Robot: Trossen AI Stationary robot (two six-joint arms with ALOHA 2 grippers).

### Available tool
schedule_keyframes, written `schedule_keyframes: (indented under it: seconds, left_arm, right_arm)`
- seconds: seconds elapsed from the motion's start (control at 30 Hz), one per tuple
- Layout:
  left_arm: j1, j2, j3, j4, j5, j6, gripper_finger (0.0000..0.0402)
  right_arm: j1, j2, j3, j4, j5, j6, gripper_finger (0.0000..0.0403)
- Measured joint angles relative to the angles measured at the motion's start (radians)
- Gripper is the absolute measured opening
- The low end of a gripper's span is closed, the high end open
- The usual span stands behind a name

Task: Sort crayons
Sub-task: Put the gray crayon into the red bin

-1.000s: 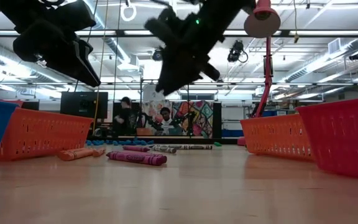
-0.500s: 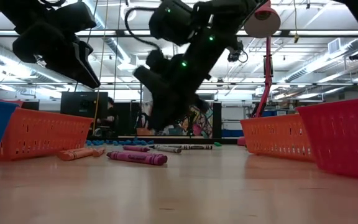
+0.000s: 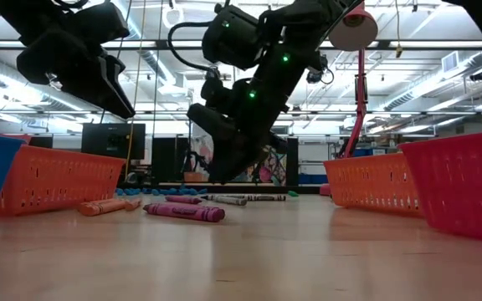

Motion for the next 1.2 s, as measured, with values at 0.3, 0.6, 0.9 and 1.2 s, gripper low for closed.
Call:
schedule_keyframes:
  seconds: [0.3, 0.6, 0.9, 1.2]
  left_arm:
    - [0.000, 0.000, 0.000, -0.002, 0.000, -0.003, 0.0117]
    - [0.000, 0.000, 0.000, -0.001, 0.000, -0.003, 0.0117]
    - [0.000, 0.000, 0.000, -0.002, 0.000, -0.003, 0.0117]
    - [0.000, 0.000, 0.000, -0.002, 0.000, -0.003, 0.0117]
  right_arm:
    - [-0.002, 0.002, -0.017, 0.010, -0.005, -0.009, 0.0105]
    - [0.002, 0.002, -0.113, 0.102, -0.033, 0.002, 0.0105]
    - [0.003, -0.003, -0.159, 0.161, -0.050, 0.028, 0.0103]
    - [0.002, -0.002, -0.158, 0.134, -0.072, 0.056, 0.0045]
